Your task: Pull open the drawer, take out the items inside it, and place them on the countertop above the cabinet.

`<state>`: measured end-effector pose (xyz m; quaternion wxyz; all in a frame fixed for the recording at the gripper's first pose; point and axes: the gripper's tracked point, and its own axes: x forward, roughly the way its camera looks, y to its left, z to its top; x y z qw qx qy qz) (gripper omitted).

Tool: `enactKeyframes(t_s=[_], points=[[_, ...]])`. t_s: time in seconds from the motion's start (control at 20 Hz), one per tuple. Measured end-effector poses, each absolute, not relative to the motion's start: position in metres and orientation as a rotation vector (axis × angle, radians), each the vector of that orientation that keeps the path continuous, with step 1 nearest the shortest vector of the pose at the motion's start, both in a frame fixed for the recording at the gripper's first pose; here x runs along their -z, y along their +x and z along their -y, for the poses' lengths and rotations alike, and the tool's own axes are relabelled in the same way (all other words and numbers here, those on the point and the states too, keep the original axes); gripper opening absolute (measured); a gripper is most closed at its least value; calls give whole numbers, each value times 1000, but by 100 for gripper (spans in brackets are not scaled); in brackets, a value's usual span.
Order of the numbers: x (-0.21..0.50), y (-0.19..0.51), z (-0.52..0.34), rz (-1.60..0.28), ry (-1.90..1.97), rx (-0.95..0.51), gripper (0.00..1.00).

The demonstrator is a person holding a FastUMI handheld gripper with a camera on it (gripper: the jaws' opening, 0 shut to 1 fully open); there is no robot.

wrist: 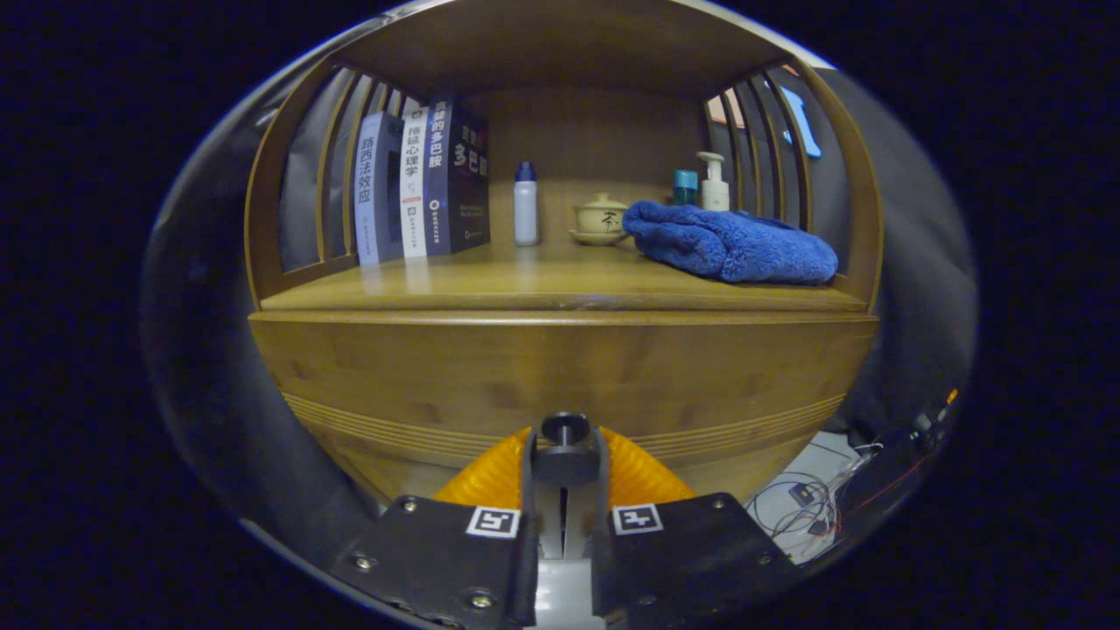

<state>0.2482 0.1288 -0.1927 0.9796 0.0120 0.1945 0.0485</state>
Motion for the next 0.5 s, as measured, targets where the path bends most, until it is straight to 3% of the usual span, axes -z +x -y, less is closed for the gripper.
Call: enactKeyframes(t_s=[0.5], points=[[190, 168, -117, -403, 80, -72, 24]])
